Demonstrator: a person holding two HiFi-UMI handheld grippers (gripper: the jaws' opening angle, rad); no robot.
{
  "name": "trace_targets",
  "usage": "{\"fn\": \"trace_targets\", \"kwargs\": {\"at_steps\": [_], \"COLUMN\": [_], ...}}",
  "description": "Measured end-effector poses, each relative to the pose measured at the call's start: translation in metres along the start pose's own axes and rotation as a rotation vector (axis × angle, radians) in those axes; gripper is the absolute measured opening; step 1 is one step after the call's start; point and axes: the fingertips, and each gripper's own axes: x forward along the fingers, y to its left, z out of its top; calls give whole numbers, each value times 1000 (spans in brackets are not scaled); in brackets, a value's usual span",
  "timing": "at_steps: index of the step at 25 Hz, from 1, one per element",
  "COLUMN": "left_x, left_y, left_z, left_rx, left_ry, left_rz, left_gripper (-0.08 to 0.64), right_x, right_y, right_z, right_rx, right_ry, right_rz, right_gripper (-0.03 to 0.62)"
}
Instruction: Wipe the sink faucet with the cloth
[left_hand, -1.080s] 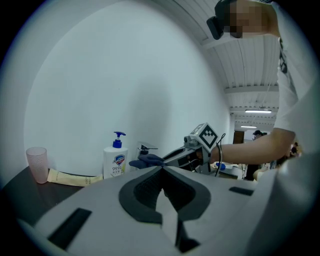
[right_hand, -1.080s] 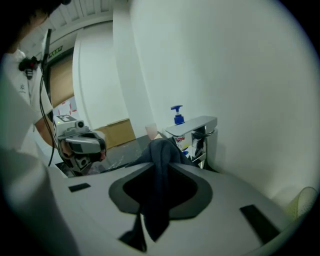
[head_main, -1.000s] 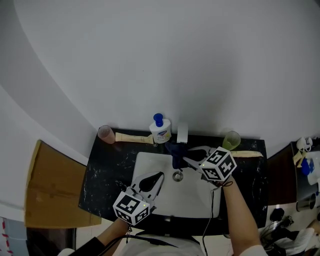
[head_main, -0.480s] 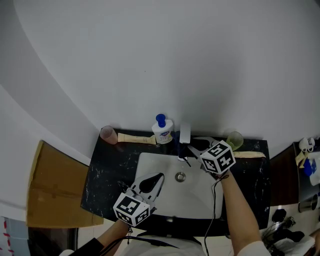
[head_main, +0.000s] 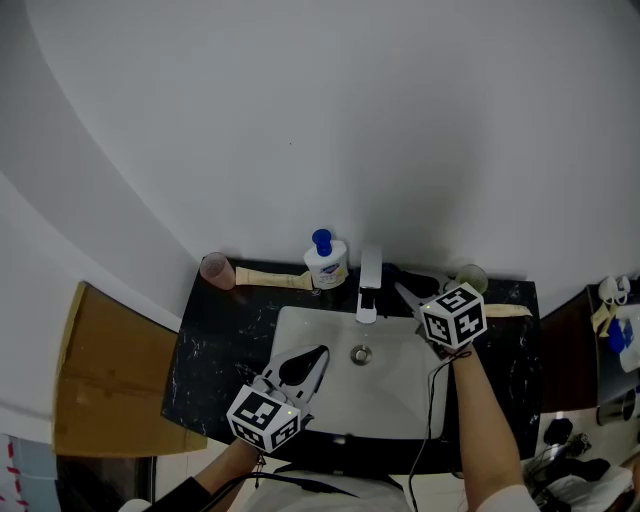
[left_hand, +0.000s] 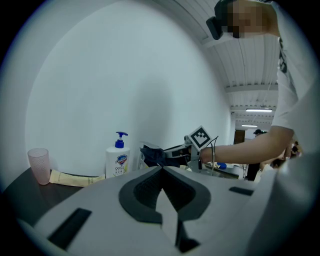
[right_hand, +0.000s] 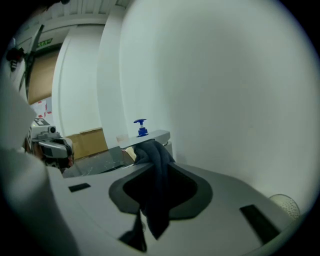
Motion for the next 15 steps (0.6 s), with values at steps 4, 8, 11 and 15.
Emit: {"fn": "trace_targets", "kwargs": {"at_steps": [4,8,11,15], "left_x": [0,-1,-1,-2], "left_y": [-1,0,1,1], "left_z": [-1,0,3,4], "left_rx": [-3,1,3,0], "left_ry": [2,1,-5,-9], "left_rz": [-2,2,3,3], "left_gripper": [2,2,2,2], "right_x": [8,21,23,12], "right_y": [17,42,39,11], "right_z": [4,11,11,5], "right_rx": [-38,-130,-144,-82], "right_ry": [15,42,46,28], "right_rz": [43,78,52,-16], "right_gripper": [80,80,80,80]}}
